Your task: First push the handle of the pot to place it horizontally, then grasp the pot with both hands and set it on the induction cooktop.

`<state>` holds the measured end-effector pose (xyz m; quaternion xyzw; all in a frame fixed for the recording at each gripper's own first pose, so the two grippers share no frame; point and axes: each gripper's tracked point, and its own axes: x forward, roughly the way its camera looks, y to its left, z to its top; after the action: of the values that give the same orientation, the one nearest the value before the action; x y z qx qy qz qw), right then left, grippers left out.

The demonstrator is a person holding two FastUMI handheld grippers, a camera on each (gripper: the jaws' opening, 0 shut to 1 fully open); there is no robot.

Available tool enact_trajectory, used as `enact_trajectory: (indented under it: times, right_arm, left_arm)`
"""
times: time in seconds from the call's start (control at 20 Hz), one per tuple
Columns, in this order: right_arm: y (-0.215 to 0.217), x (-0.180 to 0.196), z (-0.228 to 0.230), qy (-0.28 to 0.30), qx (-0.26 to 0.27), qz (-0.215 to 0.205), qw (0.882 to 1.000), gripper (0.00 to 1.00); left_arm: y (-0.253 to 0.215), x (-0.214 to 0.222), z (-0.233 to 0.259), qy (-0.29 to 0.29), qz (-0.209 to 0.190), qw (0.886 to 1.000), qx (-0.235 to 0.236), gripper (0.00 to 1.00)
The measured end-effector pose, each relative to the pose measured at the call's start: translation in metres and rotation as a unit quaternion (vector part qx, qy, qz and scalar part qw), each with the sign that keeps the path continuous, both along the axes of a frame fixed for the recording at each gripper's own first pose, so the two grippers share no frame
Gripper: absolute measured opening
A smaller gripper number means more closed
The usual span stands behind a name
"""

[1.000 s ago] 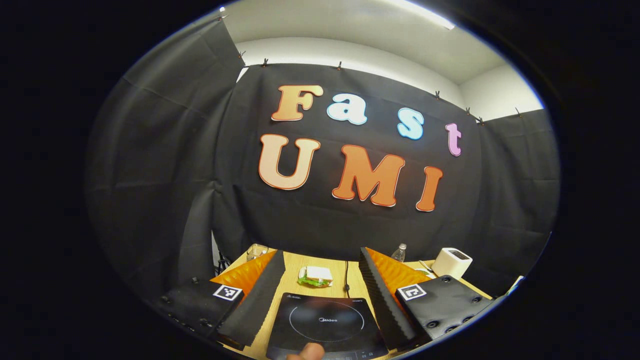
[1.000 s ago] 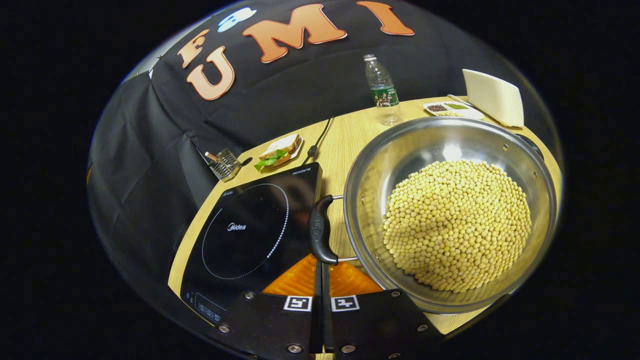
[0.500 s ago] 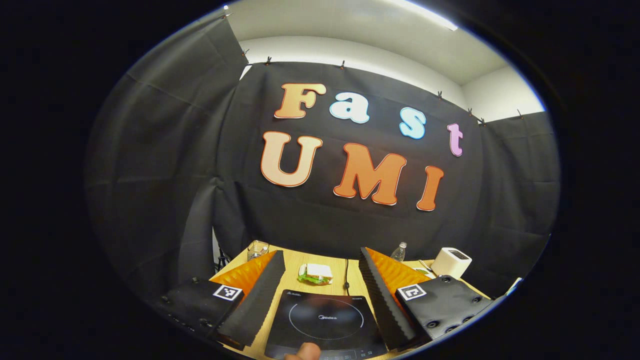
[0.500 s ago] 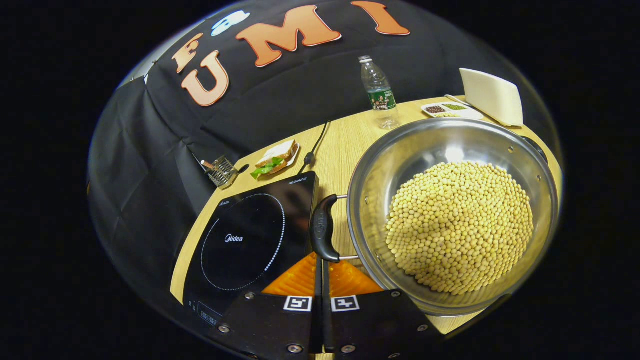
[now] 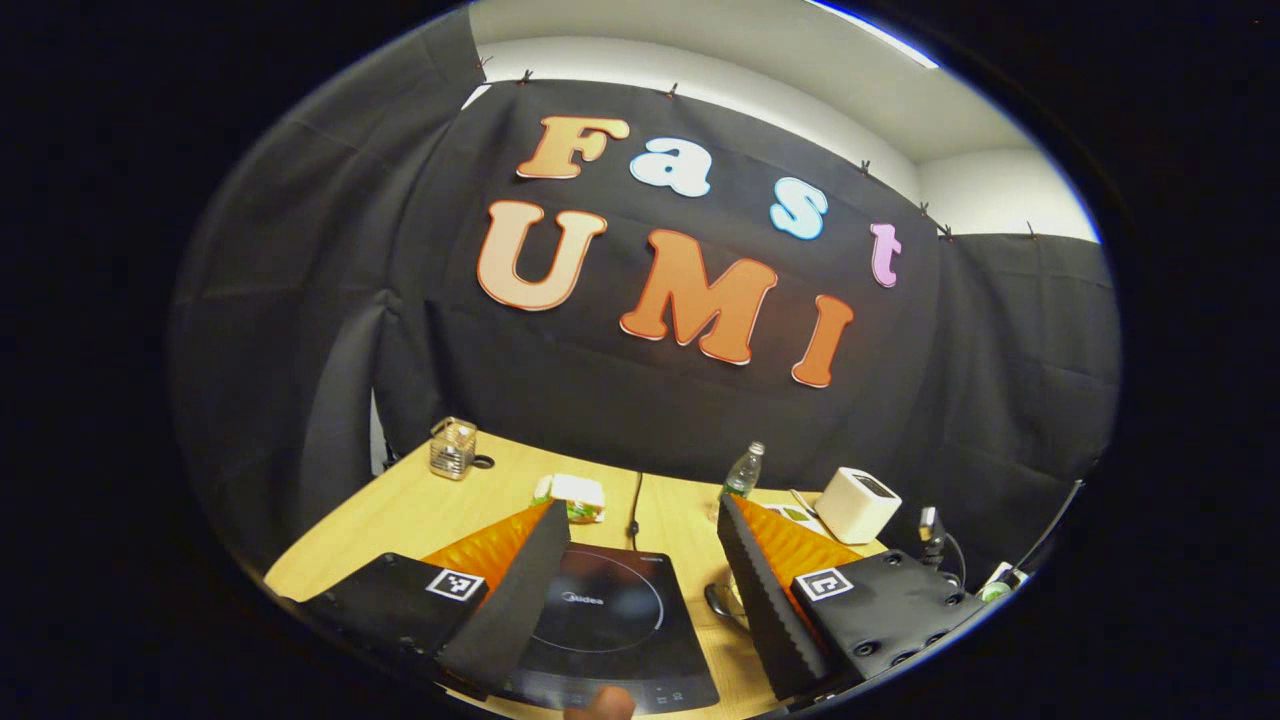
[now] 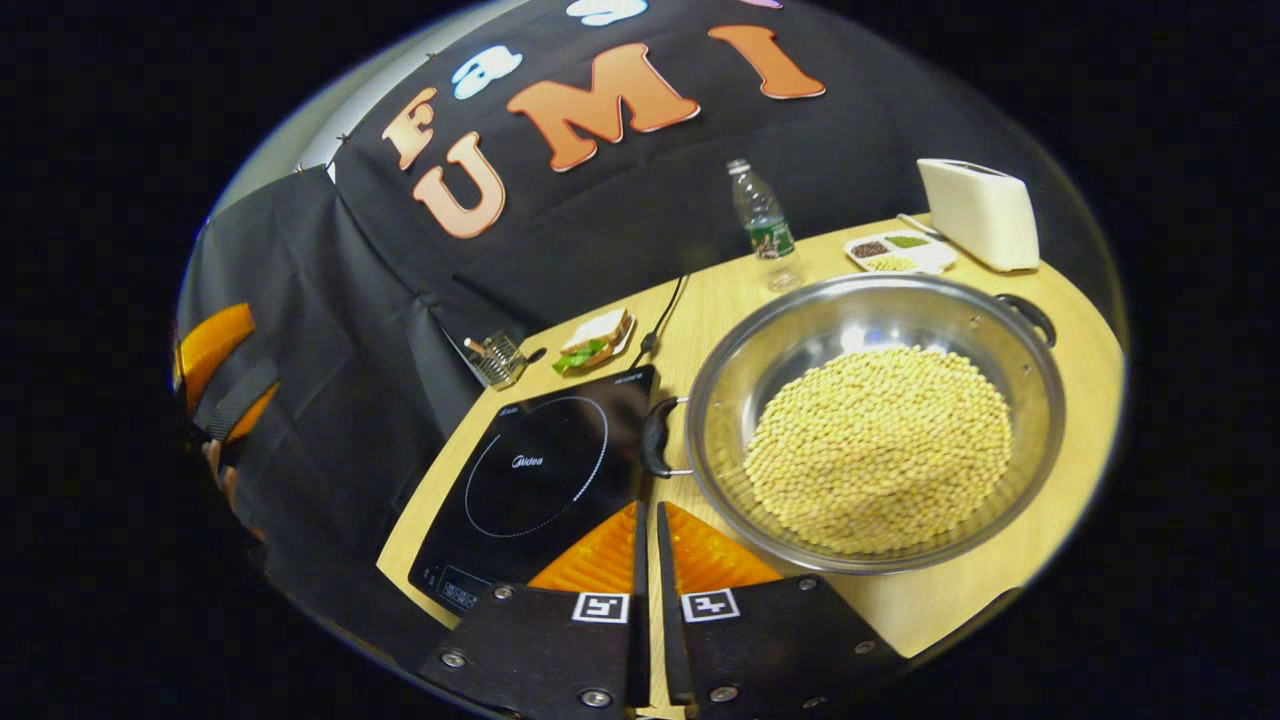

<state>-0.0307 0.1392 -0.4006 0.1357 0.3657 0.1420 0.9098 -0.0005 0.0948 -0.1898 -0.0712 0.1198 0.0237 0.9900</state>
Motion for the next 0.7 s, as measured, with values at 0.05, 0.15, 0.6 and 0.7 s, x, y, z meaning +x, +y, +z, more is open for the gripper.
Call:
enact_trajectory:
  times: [0.05,0.15,0.6,0.7]
  right_arm:
    - [-0.016,0.001,0.007,-0.010,-0.007,-0.009,1.000,0.10]
    - [-0.049,0.007,0.016,-0.030,-0.022,-0.029,0.999,0.22]
    - [-0.193,0.046,0.035,-0.080,-0.098,-0.127,0.984,0.94]
    - [-0.213,0.058,0.034,-0.086,-0.114,-0.136,0.980,0.95]
  left_arm:
    - [-0.010,0.004,-0.009,0.002,-0.004,1.000,0.002,0.99]
    - [-0.029,0.014,-0.027,0.006,-0.014,1.000,0.013,0.98]
    - [-0.115,0.064,-0.120,0.064,-0.052,0.996,0.046,0.99]
    - [-0.124,0.076,-0.143,0.084,-0.056,0.993,0.061,0.99]
